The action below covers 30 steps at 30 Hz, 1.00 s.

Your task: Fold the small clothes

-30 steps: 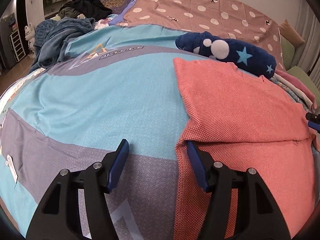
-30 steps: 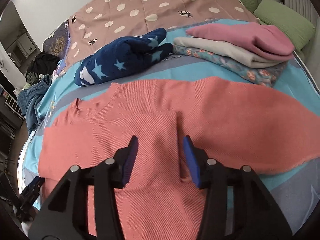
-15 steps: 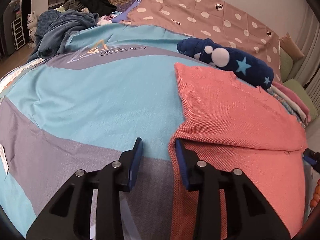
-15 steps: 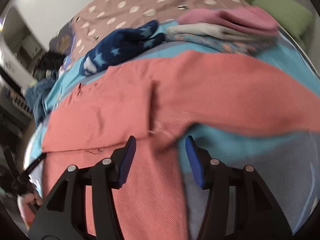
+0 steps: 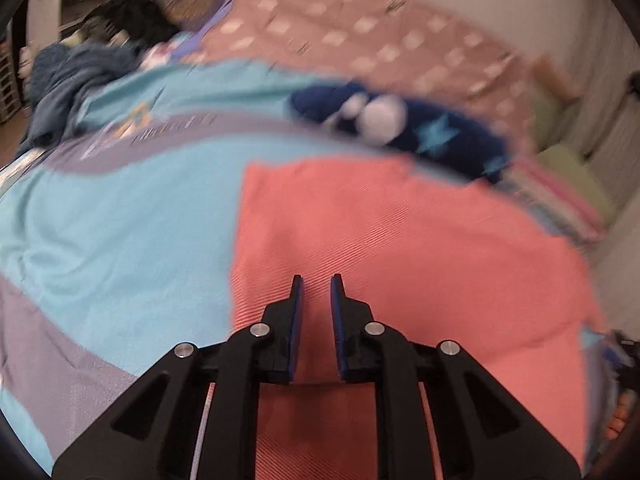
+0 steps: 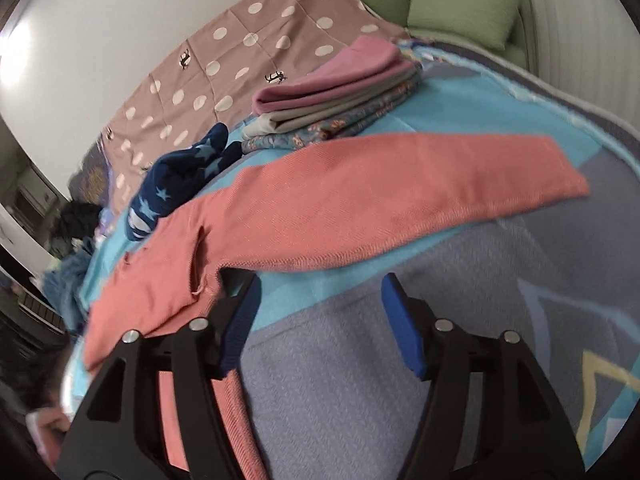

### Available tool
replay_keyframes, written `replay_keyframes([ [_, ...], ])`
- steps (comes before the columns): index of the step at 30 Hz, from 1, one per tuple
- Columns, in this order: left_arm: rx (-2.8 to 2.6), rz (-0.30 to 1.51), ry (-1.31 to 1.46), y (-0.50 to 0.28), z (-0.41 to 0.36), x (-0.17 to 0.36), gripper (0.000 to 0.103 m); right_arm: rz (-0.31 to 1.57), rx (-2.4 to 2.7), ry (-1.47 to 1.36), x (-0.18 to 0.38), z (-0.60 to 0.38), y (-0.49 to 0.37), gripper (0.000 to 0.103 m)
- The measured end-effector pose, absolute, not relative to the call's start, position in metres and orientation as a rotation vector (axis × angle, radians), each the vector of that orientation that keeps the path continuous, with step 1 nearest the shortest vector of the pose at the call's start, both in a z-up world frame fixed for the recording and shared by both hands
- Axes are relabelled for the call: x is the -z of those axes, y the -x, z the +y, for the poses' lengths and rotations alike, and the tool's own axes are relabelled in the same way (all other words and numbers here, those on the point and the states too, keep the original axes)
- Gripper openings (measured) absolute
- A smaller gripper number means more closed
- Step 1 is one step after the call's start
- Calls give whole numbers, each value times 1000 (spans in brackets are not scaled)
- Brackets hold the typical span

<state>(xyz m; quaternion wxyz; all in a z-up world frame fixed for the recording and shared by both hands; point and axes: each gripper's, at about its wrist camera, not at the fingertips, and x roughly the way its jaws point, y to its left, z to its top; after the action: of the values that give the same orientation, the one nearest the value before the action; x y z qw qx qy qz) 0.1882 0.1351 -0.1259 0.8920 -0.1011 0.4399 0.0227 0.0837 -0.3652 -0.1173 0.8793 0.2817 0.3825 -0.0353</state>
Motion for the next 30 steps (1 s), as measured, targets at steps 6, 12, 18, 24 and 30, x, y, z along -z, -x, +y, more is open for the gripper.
replay_keyframes([
  [6,-60,872,261,-183,151,129,7,801,242,-802,139,-443,-61,73],
  [12,-114,884,117,-186,132,128,5,766,320,-1059,160,-516,-66,73],
  [18,-66,888,205,-186,149,128,5,715,407,-1081,175,-534,-94,72],
  [24,-14,847,233,-189,141,123,22,675,369,-1104,164,-537,-110,4],
  [30,145,787,148,-197,93,108,54,556,97,-896,73,-450,-135,4],
])
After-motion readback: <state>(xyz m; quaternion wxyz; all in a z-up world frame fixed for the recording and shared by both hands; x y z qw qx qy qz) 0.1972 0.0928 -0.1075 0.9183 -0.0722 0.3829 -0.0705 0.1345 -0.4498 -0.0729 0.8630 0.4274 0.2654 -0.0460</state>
